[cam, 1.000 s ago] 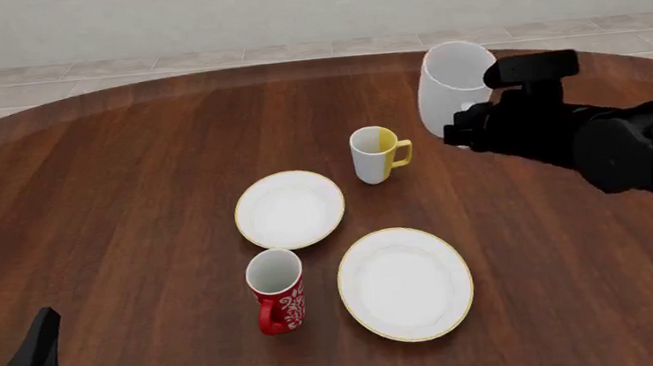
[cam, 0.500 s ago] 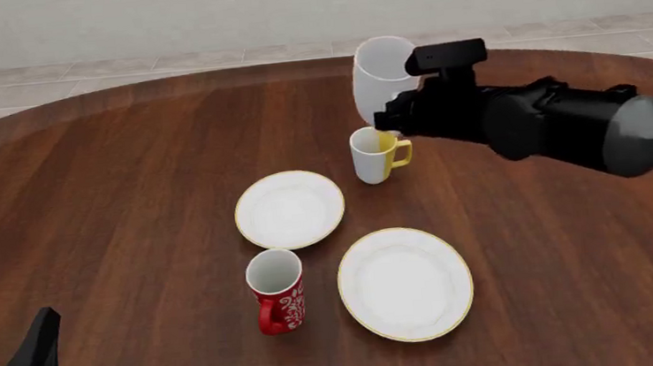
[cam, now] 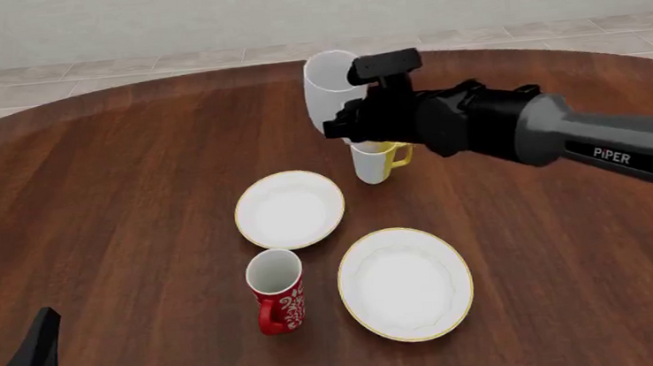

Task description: Put the white mug on the left plate.

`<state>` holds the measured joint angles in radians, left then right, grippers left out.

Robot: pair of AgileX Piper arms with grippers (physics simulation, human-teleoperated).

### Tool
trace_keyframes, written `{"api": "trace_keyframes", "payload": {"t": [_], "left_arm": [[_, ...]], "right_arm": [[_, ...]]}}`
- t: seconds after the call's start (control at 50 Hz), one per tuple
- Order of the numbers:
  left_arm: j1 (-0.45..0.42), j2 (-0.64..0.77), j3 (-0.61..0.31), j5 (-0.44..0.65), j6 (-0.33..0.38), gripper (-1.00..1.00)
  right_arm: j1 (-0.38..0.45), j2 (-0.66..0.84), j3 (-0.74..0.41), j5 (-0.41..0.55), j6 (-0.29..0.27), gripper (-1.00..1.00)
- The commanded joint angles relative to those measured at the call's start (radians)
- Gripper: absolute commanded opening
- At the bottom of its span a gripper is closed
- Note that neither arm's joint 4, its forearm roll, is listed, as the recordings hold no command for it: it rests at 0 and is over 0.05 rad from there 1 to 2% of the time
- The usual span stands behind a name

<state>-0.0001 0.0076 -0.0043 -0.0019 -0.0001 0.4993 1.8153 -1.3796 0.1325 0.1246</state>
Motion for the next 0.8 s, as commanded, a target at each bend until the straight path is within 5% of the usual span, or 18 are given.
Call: {"api": "trace_keyframes", "payload": {"t": [0.02, 0.8], "left_arm": [[0.0, 0.0, 0.0, 0.0, 0.0, 1.0], [0.0, 0.0, 0.0, 0.0, 0.0, 1.0]], "right_arm": [[0.041, 0.072, -0.068, 0.02, 0.003, -1.0], [0.098, 0.175, -0.086, 0.022, 0.004, -1.0]]}}
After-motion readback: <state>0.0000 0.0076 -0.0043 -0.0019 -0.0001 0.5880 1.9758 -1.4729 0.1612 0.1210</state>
